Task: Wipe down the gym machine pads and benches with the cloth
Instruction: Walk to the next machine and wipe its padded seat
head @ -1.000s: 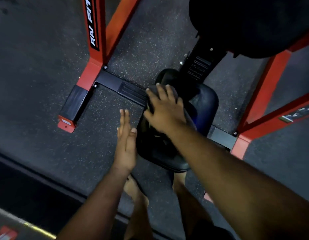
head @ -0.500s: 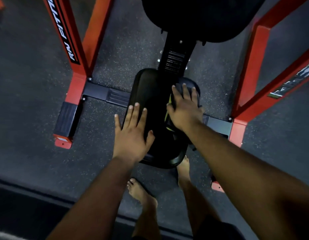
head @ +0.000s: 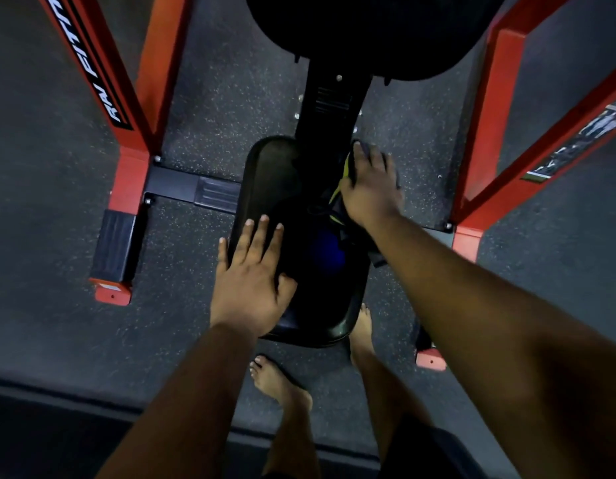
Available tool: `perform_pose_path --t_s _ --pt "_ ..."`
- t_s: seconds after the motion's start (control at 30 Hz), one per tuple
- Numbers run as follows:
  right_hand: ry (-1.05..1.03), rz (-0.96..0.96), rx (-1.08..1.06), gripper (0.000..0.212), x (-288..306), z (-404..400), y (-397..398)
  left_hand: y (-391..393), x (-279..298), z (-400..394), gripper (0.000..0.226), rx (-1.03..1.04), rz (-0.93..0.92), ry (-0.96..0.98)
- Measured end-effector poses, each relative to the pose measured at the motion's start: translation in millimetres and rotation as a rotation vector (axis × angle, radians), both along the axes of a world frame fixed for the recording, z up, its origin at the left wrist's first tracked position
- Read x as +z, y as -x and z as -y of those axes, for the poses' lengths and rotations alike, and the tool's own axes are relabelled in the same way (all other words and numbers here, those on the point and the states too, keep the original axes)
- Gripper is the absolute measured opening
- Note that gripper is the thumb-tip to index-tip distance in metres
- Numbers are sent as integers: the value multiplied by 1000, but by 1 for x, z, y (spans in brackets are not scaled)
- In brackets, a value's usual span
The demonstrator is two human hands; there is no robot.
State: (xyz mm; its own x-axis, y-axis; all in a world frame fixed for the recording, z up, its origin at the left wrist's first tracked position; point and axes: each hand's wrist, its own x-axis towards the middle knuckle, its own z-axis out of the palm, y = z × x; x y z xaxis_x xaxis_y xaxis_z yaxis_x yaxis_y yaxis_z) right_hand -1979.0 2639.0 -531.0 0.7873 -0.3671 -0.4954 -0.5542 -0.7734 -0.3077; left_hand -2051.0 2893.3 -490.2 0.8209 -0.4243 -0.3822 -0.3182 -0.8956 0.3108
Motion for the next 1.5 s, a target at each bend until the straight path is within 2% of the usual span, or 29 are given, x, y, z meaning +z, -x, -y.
perform_pose_path --t_s 0.13,0.2,0.3,0.4,0.47,0.63,0.7,0.77,0.87,0.93,1.03,1.13,1.2,1.27,1.33,1.43,1.5 --pt "-60 31 131 73 48 -57 108 -1 5 1 80 7 -22 -12" --pt "-108 42 198 76 52 -63 136 -2 5 2 80 6 -40 -21" --pt "-24 45 213 74 21 -26 76 -1 3 2 81 10 -31 -17" --pt "3 -28 91 71 -3 1 -4 -1 1 -1 81 14 -35 10" --pt "14 -31 52 70 1 -3 -8 -1 2 -2 81 10 -38 9" --pt "-13 23 132 75 70 -83 134 -4 5 -4 80 -1 -57 54" --pt "-45 31 219 78 71 -90 156 -4 4 -10 78 -44 -83 88" --pt "-55 42 219 80 49 -61 126 -3 3 -15 78 -111 -91 78" --pt "8 27 36 74 10 -19 32 -6 -3 -21 80 -151 -81 63" --pt "72 -19 -23 70 1 -19 -11 -5 -4 -22 80 -151 -48 78" --pt "136 -5 150 70 24 -59 7 -1 -4 -25 80 -94 -58 70" --pt "7 19 406 77 66 -103 94 6 0 -32 79 -60 -76 52" --pt "-63 19 497 80 70 -92 106 7 1 -37 78 -73 -65 43" --pt "-12 36 509 79 50 -60 65 4 1 -38 80 -87 -78 44" --pt "23 12 393 76 21 -43 5 3 -4 -37 82 -83 -71 56" --pt "65 14 241 66 -5 -61 -67 4 -6 -37 84 -39 -27 151" --pt "68 35 296 62 -3 -82 -79 11 -7 -38 86 11 9 228"
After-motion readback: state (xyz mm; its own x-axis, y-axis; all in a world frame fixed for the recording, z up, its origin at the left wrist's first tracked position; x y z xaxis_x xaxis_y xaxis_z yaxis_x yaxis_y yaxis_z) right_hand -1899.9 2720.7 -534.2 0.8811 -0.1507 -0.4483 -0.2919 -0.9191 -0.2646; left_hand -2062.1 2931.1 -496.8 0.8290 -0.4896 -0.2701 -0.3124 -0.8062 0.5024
